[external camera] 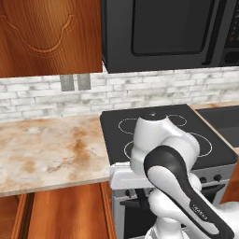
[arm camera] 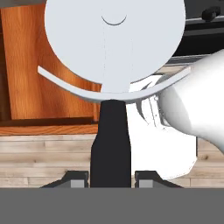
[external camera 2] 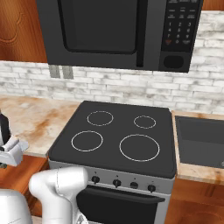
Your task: Take the pizza cutter from the drawer on the left and place it on the dining counter for cutting.
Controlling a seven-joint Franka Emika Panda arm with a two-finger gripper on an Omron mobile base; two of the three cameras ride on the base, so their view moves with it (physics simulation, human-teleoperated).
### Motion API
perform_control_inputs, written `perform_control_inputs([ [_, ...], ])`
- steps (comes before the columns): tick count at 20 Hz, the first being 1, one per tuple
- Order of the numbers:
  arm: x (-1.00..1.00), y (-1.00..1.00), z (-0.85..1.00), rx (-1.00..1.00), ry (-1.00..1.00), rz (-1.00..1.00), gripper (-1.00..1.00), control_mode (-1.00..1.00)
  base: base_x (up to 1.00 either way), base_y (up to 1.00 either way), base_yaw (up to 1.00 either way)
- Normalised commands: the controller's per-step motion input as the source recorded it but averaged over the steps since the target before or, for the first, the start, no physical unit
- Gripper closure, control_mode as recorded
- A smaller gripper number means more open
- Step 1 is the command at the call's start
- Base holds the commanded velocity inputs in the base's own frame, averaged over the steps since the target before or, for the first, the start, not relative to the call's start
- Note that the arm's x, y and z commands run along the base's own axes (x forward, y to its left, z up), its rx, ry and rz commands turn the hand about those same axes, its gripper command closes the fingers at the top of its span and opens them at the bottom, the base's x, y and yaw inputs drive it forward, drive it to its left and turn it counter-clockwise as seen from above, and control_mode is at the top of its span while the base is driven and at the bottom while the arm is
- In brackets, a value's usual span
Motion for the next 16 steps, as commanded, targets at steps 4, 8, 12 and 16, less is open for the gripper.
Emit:
perform_control_inputs([
  [4, 0.04, -1.0, 0.6, 0.05, 0.0, 0.0, 1.0, -1.0, 0.0, 0.0, 0.0],
  [8, 0.11, -0.95, 0.4, 0.02, 0.0, 0.0, 1.0, -1.0, 0.0, 0.0, 0.0],
  [12, 0.08, -0.91, 0.12, 0.0, 0.0, 0.0, 1.0, -1.0, 0.0, 0.0, 0.0],
  [16, 0.03, -0.64, 0.0, 0.0, 0.0, 0.0, 1.0, -1.0, 0.0, 0.0, 0.0],
])
